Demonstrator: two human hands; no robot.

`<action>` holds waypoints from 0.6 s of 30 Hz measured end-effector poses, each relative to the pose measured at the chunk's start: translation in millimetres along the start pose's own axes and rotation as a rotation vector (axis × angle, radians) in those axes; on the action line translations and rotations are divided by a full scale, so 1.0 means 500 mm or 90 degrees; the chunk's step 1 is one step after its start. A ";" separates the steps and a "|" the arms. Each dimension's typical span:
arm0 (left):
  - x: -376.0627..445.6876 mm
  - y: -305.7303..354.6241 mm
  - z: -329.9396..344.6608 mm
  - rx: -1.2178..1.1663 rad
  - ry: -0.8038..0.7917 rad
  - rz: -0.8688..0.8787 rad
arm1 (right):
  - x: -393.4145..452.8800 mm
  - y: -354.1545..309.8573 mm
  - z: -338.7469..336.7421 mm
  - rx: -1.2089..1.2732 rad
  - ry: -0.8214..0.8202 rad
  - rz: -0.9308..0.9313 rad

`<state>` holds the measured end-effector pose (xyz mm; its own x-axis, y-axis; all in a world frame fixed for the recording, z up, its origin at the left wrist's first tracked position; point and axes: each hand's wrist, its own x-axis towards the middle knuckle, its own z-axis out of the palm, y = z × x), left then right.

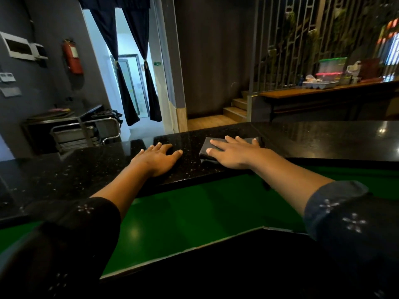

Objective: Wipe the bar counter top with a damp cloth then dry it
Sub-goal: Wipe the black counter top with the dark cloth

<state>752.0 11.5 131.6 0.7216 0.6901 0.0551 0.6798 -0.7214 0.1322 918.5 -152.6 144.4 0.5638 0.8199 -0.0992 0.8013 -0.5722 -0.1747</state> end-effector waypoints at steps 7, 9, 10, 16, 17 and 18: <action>-0.004 -0.003 0.005 0.007 0.007 0.006 | 0.095 0.065 -0.028 -0.005 -0.004 0.000; -0.002 -0.003 0.006 -0.001 0.010 0.012 | 0.151 0.084 -0.041 -0.004 -0.010 0.050; -0.002 -0.003 0.006 -0.002 0.013 0.012 | 0.179 0.088 -0.049 0.001 -0.012 0.076; 0.003 0.000 0.005 0.003 0.011 0.016 | 0.287 -0.031 -0.049 -0.023 0.001 0.073; 0.001 0.002 0.005 0.002 0.006 0.014 | 0.296 -0.059 -0.043 -0.027 -0.003 0.046; -0.001 0.001 0.003 0.002 0.003 0.013 | 0.307 -0.080 -0.039 -0.031 -0.005 0.020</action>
<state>752.4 10.8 130.1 0.7342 0.6760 0.0620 0.6659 -0.7349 0.1284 976.7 -4.4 155.1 0.5879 0.8012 -0.1115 0.7918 -0.5981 -0.1236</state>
